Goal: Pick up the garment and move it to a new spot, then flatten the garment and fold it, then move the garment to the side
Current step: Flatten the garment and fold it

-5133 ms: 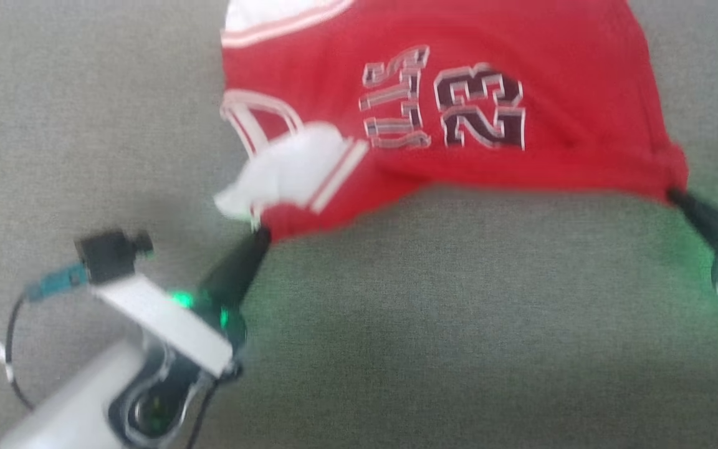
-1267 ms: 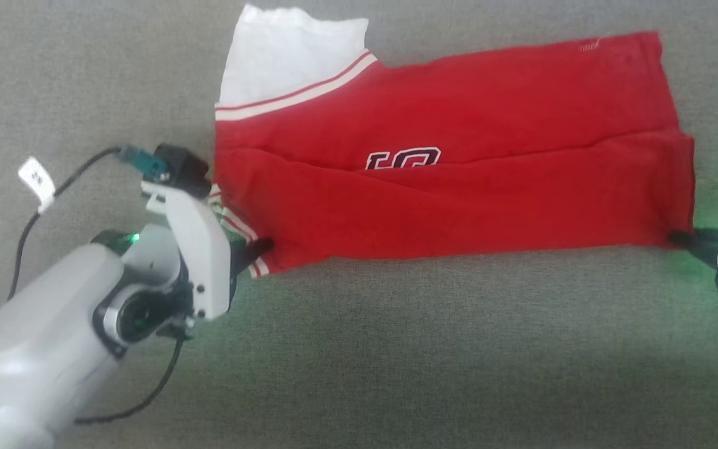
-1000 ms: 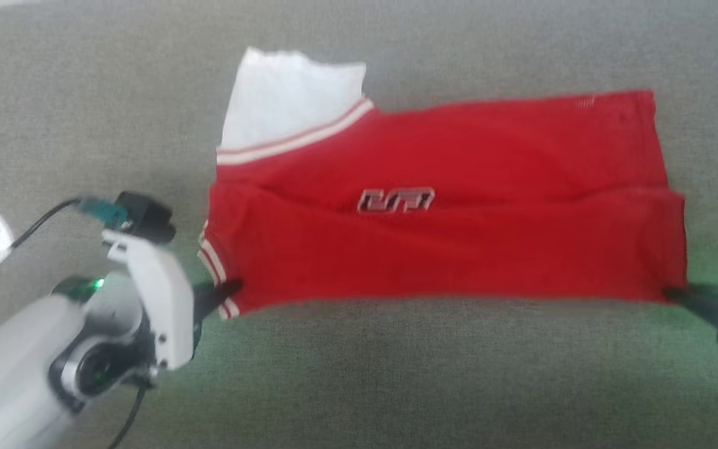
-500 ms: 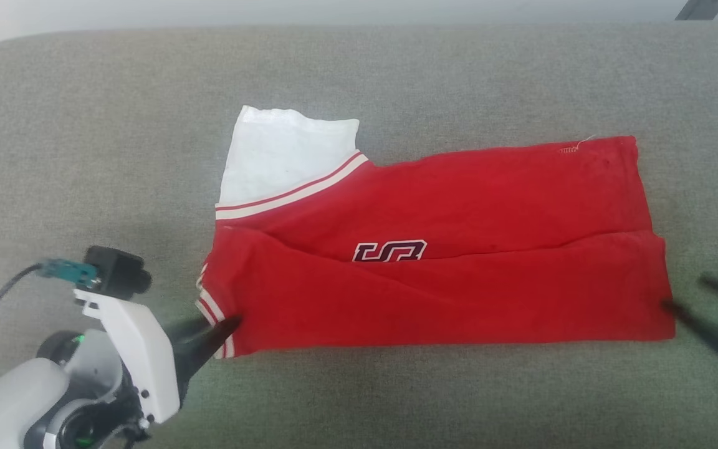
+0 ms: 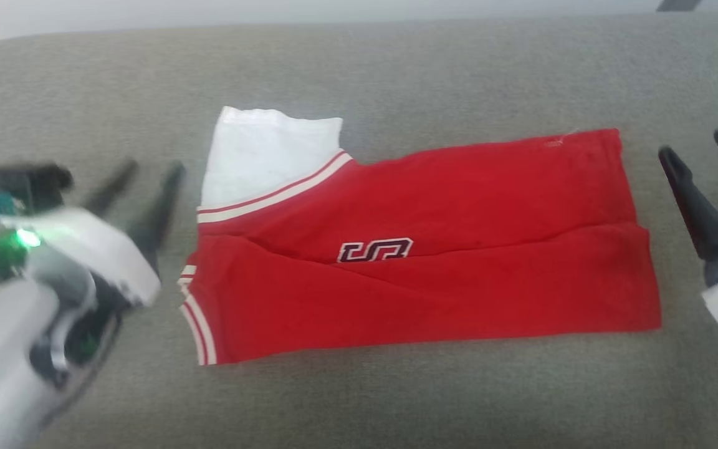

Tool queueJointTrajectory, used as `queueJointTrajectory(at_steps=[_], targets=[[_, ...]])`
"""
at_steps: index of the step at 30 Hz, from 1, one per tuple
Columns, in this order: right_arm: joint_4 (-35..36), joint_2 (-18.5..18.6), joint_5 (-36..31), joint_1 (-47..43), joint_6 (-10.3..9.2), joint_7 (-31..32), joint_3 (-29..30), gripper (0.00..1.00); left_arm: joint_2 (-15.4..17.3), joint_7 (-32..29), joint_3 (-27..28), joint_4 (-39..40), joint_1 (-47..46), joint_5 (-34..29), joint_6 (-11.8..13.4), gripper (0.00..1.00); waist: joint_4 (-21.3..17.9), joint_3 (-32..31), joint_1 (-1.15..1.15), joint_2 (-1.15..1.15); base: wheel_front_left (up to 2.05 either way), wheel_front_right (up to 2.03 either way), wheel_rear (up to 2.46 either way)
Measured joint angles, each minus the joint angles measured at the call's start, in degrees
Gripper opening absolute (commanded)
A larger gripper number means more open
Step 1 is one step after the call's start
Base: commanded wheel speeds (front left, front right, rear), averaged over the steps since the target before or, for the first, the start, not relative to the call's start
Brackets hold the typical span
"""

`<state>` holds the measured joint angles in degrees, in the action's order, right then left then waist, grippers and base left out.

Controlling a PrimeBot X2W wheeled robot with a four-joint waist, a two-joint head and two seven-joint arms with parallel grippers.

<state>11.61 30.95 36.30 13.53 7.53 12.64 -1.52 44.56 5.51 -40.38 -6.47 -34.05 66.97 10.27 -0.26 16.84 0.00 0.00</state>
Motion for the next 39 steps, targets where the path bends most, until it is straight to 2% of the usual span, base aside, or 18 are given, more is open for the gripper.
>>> queueJointTrajectory(at_steps=[5, 9, 11, 15, 20, 26, 29, 30, 31, 33, 36, 39], targets=[[-0.08, -5.35, -1.83, 2.68, 0.00, -6.21, 2.19, 1.00, -3.49, -0.07, 0.03, -10.45, -9.61, -3.25, -0.30, 1.00, -2.81, 1.35, 0.00, 0.00, 0.00, 0.00, 0.00], [-0.03, -7.48, -2.13, 3.26, -0.01, -8.14, 3.20, 1.00, -5.91, -5.00, -1.43, -19.34, -18.24, -4.15, -2.56, 1.00, -5.57, 2.75, 0.00, 0.00, 0.00, 0.00, 0.00], [-0.27, -7.90, -2.10, 3.32, -0.01, -8.65, 3.18, 1.00, -7.11, -9.56, -2.36, -23.95, -22.08, -4.20, -2.72, 1.00, -6.97, 3.48, 0.00, 0.00, 0.00, 0.00, 0.00], [-1.08, -8.31, -1.57, 3.39, -0.02, -9.18, 2.89, 1.00, -7.55, -23.09, -6.24, -32.33, -28.60, -4.68, -2.56, 1.00, -9.59, 4.86, 0.00, 0.00, 0.00, 0.00, 0.00], [-1.59, -8.59, -0.96, 3.34, -0.02, -9.62, 1.80, 1.00, -8.02, -40.20, -10.02, -37.67, -33.66, -3.89, -3.67, 1.00, -11.84, 5.94, 0.00, 0.00, 0.00, 0.00, 0.00], [-1.77, -8.20, 0.15, 3.39, -0.02, -9.62, 0.83, 1.00, -8.25, -47.74, -11.49, -40.56, -36.64, -3.42, -5.34, 1.00, -12.53, 7.52, 0.00, 0.00, 0.00, 0.00, 0.00], [-1.74, -7.77, 0.52, 3.75, -0.02, -9.61, 0.49, 1.00, -9.35, -49.15, -11.21, -41.59, -36.68, -2.13, -6.59, 0.82, -12.67, 8.37, 0.00, 0.00, 0.00, 0.00, 0.00], [-1.72, -7.56, 0.68, 3.98, -0.01, -9.59, 0.52, 1.00, -9.27, -49.23, -11.33, -41.72, -36.83, -2.19, -7.31, 0.62, -12.69, 8.62, 0.00, 0.00, 0.00, 0.00, 0.00], [-1.72, -7.39, 0.97, 4.32, -0.02, -9.46, 0.54, 1.00, -9.32, -49.00, -11.22, -41.98, -36.95, -2.15, -7.66, 0.45, -12.68, 8.85, 0.00, 0.00, 0.00, 0.00, 0.00], [-1.75, -6.65, 1.26, 4.82, -0.01, -8.62, 0.14, 1.00, -9.95, -47.98, -10.39, -42.89, -36.94, -1.48, -8.03, 0.00, -12.52, 9.20, 0.00, 0.00, 0.00, 0.00, 0.00], [-2.16, -4.63, 1.88, 6.77, -0.02, -5.78, -1.63, 1.00, -10.55, -47.55, -10.01, -43.69, -36.98, -0.47, -9.12, 0.00, -12.06, 9.32, 0.00, 0.00, 0.00, 0.00, 0.00], [-3.45, -1.52, 2.66, 9.53, -0.01, 0.85, -6.02, 1.00, -11.26, -46.42, -10.06, -44.20, -37.01, -0.49, -10.02, 0.00, -11.35, 9.30, 0.00, 0.00, 0.00, 0.00, 0.00]])
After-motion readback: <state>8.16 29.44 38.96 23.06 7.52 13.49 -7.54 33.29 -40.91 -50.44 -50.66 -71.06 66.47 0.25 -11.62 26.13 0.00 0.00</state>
